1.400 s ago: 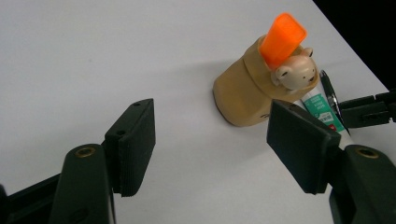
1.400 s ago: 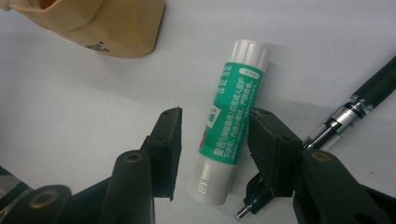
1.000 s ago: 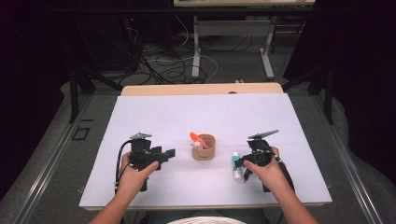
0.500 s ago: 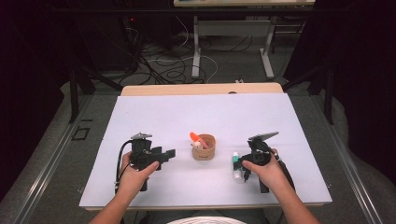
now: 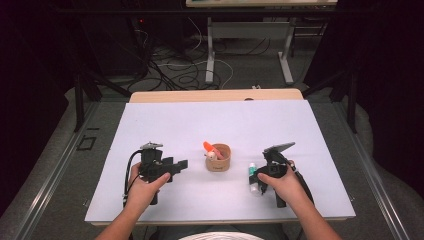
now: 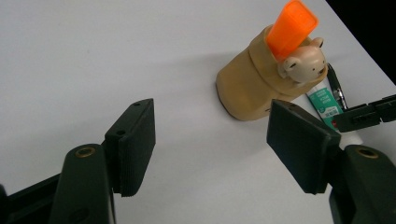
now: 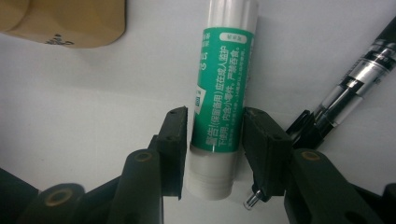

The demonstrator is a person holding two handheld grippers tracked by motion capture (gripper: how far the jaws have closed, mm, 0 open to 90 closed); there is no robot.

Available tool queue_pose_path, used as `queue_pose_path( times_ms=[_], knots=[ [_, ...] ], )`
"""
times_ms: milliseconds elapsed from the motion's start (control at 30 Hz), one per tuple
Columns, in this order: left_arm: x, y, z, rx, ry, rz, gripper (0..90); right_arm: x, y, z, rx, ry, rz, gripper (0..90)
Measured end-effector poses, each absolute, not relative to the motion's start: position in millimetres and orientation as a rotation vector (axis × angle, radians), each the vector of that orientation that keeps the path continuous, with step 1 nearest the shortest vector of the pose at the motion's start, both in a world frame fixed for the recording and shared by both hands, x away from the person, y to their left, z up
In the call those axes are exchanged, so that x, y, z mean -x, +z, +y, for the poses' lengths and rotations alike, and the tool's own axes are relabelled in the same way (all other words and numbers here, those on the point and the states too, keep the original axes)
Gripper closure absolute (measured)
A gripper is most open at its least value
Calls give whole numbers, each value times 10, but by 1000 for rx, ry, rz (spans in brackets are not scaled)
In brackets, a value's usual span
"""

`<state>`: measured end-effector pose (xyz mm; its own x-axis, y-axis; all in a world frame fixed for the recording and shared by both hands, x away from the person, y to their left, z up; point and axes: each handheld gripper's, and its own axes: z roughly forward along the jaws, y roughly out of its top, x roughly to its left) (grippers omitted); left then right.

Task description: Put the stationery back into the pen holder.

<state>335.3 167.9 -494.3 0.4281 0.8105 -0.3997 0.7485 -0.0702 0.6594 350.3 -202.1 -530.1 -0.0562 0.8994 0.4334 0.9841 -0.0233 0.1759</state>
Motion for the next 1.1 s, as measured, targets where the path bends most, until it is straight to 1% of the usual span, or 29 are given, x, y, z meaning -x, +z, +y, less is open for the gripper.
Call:
queue_pose_path(
  times_ms=[400,867,1100],
  knots=[
    [-3360,-4945,1687,-1834,102,1333,331,-3503,-5340,-2019,2034,-648,-1974,650],
    [-3365,-4947,1692,-1837,97,1340,328,-3491,-5344,-2024,2051,-646,-1943,653],
    [-3365,-4949,1692,-1841,100,1337,325,-3485,-5351,-2030,2039,-701,-1926,654]
  ],
)
